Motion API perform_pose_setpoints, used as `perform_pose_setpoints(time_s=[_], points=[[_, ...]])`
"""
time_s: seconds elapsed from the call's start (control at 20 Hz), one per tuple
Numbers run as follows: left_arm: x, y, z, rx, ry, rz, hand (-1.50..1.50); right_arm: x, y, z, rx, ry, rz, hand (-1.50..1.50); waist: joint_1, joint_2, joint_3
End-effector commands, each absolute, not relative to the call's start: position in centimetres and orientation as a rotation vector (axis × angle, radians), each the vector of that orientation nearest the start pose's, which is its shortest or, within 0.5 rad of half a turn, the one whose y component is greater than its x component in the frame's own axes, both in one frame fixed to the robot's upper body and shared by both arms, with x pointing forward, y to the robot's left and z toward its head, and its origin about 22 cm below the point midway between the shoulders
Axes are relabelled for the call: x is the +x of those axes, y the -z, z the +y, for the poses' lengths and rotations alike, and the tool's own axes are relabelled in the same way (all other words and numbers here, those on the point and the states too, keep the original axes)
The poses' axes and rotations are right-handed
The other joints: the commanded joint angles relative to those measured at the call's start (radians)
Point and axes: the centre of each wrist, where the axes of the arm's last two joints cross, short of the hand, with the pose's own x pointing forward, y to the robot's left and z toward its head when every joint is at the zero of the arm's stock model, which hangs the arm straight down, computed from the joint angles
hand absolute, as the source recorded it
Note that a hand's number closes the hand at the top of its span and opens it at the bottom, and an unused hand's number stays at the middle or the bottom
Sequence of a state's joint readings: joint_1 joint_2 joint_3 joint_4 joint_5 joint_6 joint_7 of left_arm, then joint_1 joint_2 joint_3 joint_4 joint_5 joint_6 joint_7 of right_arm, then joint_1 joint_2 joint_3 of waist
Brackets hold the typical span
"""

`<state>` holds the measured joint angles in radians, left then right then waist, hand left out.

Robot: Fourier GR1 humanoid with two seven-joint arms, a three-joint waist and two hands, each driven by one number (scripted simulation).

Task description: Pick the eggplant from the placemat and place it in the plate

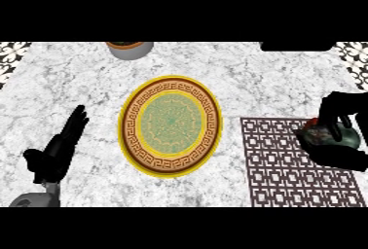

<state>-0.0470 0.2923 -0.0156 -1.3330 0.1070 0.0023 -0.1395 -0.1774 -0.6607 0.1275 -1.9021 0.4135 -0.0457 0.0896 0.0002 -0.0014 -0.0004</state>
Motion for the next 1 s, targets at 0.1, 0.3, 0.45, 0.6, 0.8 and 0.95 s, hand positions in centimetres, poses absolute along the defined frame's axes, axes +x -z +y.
perform_pose_setpoints(time_s=[0.1,0.3,0.45,0.6,0.8,0.95], points=[[25.4,2.7,29.6,0.151,0.127,-1.524,0.00,25.2,-16.9,-22.4,-0.743,-0.929,-1.880,1.50,0.004,0.001,0.000],[26.2,2.8,31.4,0.151,0.138,-1.511,0.00,27.3,-16.5,-19.1,-0.677,-0.984,-1.868,1.50,0.007,0.003,0.000],[26.2,2.6,28.3,0.152,0.167,-1.530,0.00,28.0,-18.0,-14.4,-0.634,-1.006,-1.857,1.50,0.014,0.003,-0.001],[25.9,2.2,30.1,0.136,0.148,-1.532,0.00,28.4,-16.0,-10.5,-0.592,-1.018,-1.858,1.50,0.016,0.003,0.000],[26.9,0.3,31.0,0.126,0.152,-1.521,0.00,31.3,-15.4,-6.6,-0.560,-1.048,-1.856,1.50,0.018,0.004,0.000],[25.9,1.9,28.9,0.132,0.155,-1.523,0.00,30.2,-12.5,-4.5,-0.548,-1.030,-1.843,1.50,0.010,0.002,0.000]])
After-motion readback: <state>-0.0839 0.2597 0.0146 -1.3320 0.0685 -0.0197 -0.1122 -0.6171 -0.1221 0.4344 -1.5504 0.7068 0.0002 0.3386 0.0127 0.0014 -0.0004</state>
